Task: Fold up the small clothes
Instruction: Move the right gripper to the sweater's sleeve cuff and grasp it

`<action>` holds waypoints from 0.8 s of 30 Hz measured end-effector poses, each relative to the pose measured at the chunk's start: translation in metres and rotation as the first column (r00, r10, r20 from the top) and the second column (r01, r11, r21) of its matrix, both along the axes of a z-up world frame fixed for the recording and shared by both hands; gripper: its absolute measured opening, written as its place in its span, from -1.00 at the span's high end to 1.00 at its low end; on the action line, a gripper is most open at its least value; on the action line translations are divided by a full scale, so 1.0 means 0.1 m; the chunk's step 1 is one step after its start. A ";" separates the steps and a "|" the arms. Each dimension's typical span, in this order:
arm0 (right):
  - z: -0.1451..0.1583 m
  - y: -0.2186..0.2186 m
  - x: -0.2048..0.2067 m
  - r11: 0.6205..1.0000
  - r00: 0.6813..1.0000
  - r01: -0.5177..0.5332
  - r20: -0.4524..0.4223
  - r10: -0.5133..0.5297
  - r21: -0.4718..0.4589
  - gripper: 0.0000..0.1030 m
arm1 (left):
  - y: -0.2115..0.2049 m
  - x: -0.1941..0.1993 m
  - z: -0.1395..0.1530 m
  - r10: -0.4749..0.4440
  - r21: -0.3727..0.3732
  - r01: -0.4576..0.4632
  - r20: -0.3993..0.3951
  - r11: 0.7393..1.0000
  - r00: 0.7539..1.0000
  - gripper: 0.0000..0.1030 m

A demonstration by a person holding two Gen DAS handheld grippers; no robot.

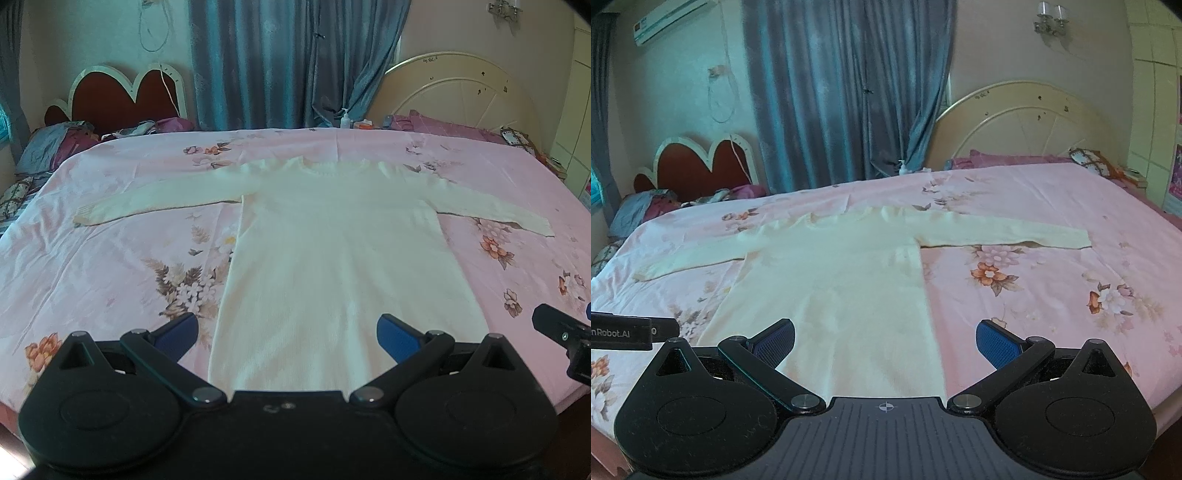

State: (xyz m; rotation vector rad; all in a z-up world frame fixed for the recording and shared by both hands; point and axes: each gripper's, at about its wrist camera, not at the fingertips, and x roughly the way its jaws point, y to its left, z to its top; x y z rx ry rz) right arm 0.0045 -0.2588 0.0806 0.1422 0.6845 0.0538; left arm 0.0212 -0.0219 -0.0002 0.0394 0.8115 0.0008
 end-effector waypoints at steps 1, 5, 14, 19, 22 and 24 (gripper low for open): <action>-0.01 0.00 0.05 1.000 1.000 0.004 -0.003 -0.004 -0.001 -1.00 | 0.00 0.04 -0.01 -0.003 -0.005 0.003 0.000 1.000 1.000 -0.99; -0.07 0.00 0.22 1.000 1.000 0.024 -0.009 -0.024 -0.003 -1.00 | 0.03 0.29 -0.08 -0.019 0.000 0.019 -0.006 1.000 1.000 -0.99; -0.14 0.12 0.70 0.996 0.996 0.084 -0.011 -0.085 -0.012 -1.00 | 0.13 0.86 -0.18 -0.078 0.003 0.078 -0.017 0.997 0.997 -0.99; -0.17 0.23 1.00 0.991 0.991 0.133 -0.022 -0.134 -0.035 -1.00 | 0.23 1.19 -0.23 -0.109 -0.016 0.109 -0.024 0.994 0.994 -0.99; -0.19 0.24 1.16 0.986 0.986 0.163 -0.031 -0.164 -0.036 -1.00 | 0.29 1.36 -0.24 -0.129 -0.022 0.129 -0.028 0.991 0.991 -0.99; -0.20 0.23 1.25 0.983 0.984 0.177 -0.031 -0.178 -0.041 -1.00 | 0.31 1.48 -0.26 -0.145 -0.029 0.144 -0.029 0.989 0.989 -0.99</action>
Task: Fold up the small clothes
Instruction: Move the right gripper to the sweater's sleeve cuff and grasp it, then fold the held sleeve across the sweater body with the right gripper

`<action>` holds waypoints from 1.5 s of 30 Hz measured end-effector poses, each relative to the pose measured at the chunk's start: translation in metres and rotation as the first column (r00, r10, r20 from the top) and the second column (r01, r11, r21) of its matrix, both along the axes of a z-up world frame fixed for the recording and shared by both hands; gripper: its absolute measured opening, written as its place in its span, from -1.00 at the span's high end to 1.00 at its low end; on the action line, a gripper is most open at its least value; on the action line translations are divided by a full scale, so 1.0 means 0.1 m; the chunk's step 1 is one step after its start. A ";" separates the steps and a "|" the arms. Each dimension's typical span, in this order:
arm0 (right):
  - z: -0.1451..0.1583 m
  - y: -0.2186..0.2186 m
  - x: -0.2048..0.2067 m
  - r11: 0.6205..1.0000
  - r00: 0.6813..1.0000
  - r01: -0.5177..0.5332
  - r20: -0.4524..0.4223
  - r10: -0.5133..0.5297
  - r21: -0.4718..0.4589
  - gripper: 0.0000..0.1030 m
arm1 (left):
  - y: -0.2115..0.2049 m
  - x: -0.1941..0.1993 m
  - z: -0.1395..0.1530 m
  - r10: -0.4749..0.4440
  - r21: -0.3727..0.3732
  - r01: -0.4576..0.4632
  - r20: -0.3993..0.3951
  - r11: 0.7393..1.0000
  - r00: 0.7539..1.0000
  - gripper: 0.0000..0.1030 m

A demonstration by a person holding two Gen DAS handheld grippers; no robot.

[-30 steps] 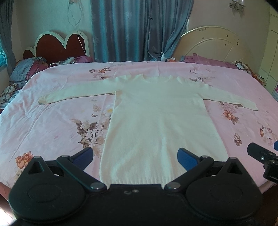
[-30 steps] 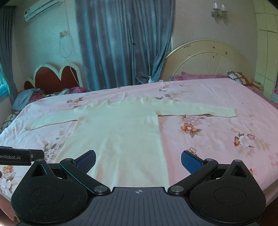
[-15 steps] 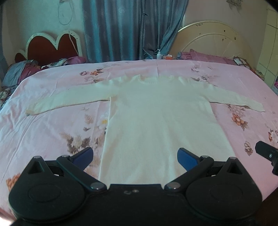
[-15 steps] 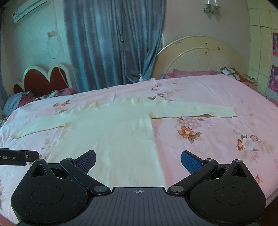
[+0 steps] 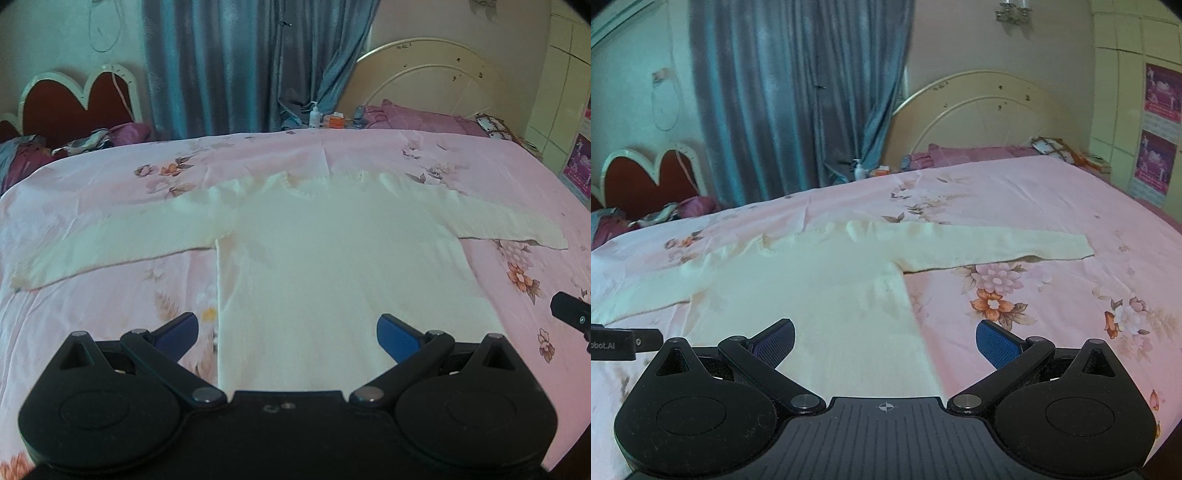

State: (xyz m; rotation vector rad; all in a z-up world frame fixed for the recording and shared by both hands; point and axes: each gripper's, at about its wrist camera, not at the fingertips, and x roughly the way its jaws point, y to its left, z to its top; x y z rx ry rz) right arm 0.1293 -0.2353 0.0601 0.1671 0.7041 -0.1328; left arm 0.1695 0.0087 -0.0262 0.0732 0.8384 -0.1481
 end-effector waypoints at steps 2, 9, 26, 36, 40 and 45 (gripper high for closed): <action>-0.02 -0.03 0.09 1.000 1.000 0.010 0.001 -0.010 -0.007 -1.00 | 0.02 0.11 -0.02 -0.004 -0.004 0.004 -0.001 1.000 1.000 -0.99; -0.16 -0.32 0.45 1.000 1.000 0.015 0.006 -0.015 -0.020 -0.99 | -0.04 0.50 -0.18 0.045 -0.025 -0.046 -0.014 0.999 0.999 -0.99; -1.08 -2.74 1.42 0.921 0.924 0.371 -0.150 -0.352 0.122 -0.30 | -0.63 1.19 -0.69 0.117 0.032 -0.116 -0.031 0.993 0.993 -0.98; -1.43 -3.59 1.74 0.834 0.843 0.533 -0.174 -0.508 0.143 -0.28 | -0.65 1.44 -0.85 0.191 0.076 -0.184 -0.096 0.980 0.977 -0.99; -1.46 -3.66 1.82 0.827 0.839 0.542 -0.151 -0.523 0.150 0.71 | -0.64 1.48 -0.85 0.201 0.091 -0.193 -0.096 0.977 0.975 -0.94; -1.35 -3.55 1.84 0.860 0.872 0.489 -0.074 -0.484 0.142 0.96 | -0.60 1.54 -0.85 0.182 0.051 -0.177 -0.124 0.983 0.976 -0.75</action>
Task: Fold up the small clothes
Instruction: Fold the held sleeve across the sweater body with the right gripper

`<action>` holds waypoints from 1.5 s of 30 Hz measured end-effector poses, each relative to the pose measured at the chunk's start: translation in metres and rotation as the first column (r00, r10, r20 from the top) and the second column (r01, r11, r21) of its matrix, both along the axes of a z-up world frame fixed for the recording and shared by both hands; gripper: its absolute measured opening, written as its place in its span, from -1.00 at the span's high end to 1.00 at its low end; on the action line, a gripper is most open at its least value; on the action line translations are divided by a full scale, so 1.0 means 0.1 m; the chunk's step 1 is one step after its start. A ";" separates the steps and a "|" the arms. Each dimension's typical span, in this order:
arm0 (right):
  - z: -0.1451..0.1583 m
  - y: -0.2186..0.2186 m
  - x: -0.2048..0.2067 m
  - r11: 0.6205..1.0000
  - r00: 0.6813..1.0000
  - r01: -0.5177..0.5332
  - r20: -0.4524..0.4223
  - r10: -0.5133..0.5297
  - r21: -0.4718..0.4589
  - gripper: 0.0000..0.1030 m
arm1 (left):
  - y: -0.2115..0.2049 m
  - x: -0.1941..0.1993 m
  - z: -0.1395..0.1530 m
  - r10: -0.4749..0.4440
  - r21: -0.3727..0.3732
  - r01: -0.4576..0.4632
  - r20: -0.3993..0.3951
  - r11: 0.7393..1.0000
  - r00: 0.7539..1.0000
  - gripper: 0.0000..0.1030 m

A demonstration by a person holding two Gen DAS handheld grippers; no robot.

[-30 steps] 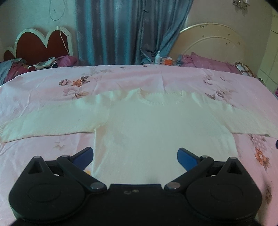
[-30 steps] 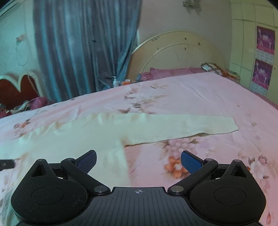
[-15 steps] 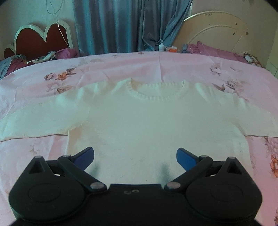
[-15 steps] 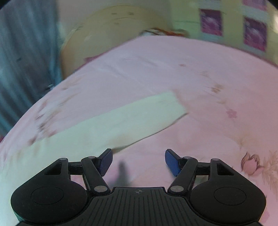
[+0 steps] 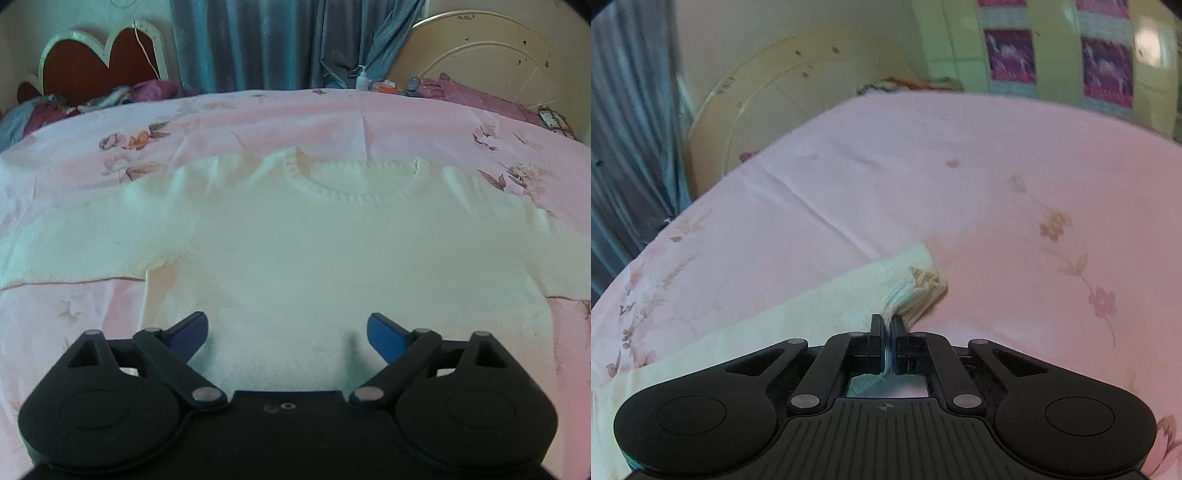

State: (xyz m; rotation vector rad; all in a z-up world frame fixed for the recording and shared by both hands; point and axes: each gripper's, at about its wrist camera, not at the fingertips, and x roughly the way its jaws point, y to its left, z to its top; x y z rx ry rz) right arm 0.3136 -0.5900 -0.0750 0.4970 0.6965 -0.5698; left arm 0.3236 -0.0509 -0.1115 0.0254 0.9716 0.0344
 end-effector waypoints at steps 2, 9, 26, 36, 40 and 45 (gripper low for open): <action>0.11 0.13 0.05 0.998 0.998 -0.056 0.038 0.057 -0.010 0.96 | 0.04 0.02 0.02 -0.003 -0.022 0.003 0.006 1.000 1.000 -0.71; 0.64 1.32 0.37 0.926 0.911 -0.373 0.166 0.377 -0.059 0.96 | 0.29 0.05 0.16 -0.008 -0.094 0.016 0.087 0.995 0.996 -0.70; 0.08 4.14 0.76 0.604 0.620 -0.782 0.091 0.779 0.154 0.43 | 1.19 0.24 0.17 0.059 -0.262 -0.042 0.057 0.964 0.997 -0.81; 0.18 3.49 0.19 0.715 0.716 -0.696 0.002 0.698 -0.063 -0.30 | 0.68 0.65 -0.24 -0.069 -0.472 0.041 -0.042 0.881 0.997 -0.50; 0.01 3.12 0.05 0.785 0.787 -0.617 -0.069 0.613 -0.061 -0.30 | 0.44 0.77 -0.42 -0.113 -0.488 0.074 -0.052 0.870 0.992 0.14; -0.11 2.88 0.02 0.829 0.828 -0.558 -0.089 0.553 -0.040 -0.30 | 0.31 0.82 -0.50 -0.093 -0.476 0.080 -0.005 0.876 0.996 0.78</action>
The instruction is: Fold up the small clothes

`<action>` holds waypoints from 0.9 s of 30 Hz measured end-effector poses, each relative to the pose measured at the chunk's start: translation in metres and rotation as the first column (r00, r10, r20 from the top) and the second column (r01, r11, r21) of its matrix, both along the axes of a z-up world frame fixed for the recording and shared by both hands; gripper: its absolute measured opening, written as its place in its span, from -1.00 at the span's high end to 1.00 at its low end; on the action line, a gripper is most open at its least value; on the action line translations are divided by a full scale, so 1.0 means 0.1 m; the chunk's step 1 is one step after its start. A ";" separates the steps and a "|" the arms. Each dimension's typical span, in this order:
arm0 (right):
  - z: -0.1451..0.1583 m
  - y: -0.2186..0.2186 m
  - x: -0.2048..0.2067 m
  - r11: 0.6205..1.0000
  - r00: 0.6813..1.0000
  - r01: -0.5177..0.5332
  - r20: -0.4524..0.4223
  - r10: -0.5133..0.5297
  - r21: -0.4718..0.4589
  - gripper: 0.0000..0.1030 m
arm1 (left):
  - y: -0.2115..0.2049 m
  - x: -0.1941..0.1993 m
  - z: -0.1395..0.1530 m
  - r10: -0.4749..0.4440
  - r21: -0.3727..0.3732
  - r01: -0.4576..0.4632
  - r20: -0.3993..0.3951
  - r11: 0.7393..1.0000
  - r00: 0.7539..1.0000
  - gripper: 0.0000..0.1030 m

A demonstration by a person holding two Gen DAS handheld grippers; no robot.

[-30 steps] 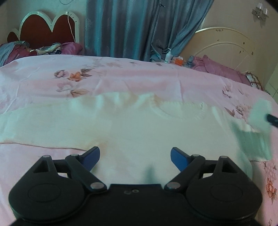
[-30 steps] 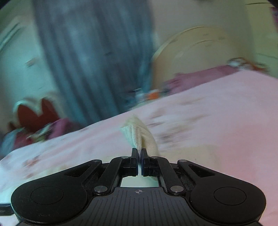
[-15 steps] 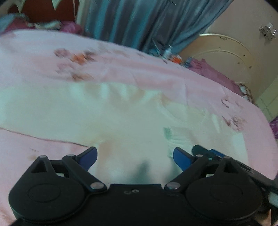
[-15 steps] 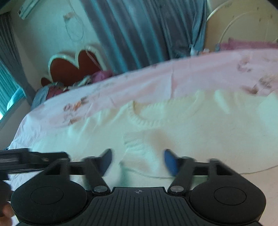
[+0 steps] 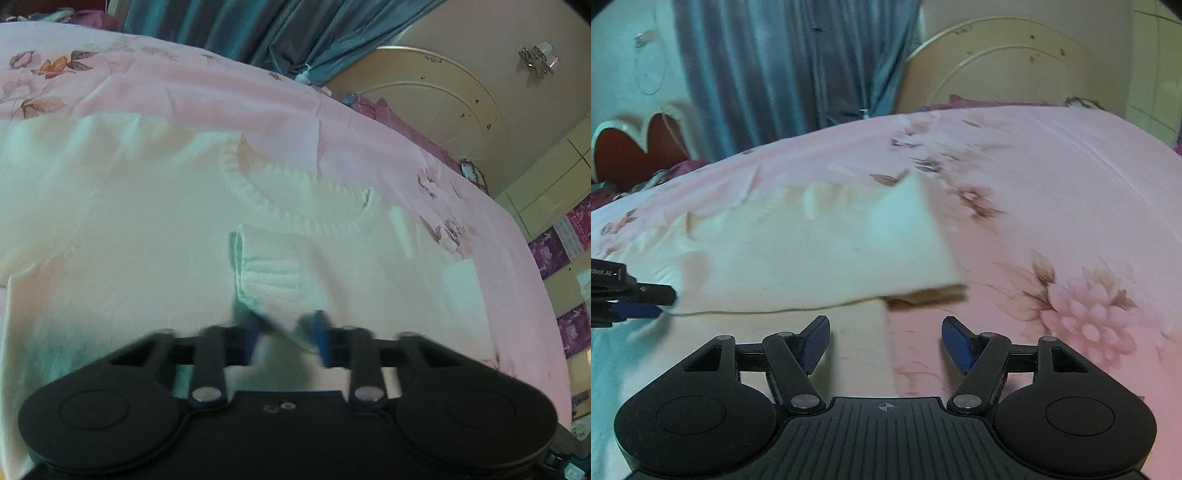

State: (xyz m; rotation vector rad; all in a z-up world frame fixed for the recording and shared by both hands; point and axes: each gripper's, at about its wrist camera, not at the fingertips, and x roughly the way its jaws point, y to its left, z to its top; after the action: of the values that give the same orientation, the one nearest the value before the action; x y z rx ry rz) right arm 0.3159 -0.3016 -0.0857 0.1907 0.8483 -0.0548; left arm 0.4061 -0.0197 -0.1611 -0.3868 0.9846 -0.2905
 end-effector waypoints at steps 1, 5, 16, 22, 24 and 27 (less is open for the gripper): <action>-0.01 -0.03 0.00 1.000 1.000 0.003 -0.005 -0.003 0.004 -0.30 | -0.01 0.01 -0.01 0.009 -0.006 -0.009 -0.002 1.000 1.000 0.86; -0.03 -0.07 0.06 0.999 1.000 0.021 -0.010 -0.021 0.027 -0.29 | 0.04 -0.04 0.14 0.034 -0.028 -0.032 0.085 0.999 0.996 0.92; -0.10 0.01 0.36 0.998 0.999 0.032 0.007 -0.033 0.045 0.11 | 0.69 -0.12 0.71 0.144 0.001 -0.151 0.282 0.989 0.948 0.93; -0.08 0.00 0.37 0.998 0.999 0.037 0.010 -0.037 0.059 0.82 | 0.98 -0.15 0.21 0.226 0.079 -0.241 0.163 0.967 0.960 0.93; -0.08 -0.07 0.33 0.996 0.998 0.065 0.012 -0.066 0.067 0.88 | 1.03 -0.19 0.11 0.236 0.081 -0.249 0.143 0.965 0.961 0.93; -0.12 -0.10 0.32 0.996 0.998 0.065 0.002 -0.065 0.066 0.88 | 0.94 -0.20 0.13 0.207 0.141 -0.229 0.159 0.963 0.965 0.93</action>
State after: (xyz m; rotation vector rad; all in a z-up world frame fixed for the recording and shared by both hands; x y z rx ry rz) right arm 0.3478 -0.3117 -0.0981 0.2801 0.8408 -0.0873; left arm 0.3866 0.0740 -0.1485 -0.3220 0.8098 -0.0380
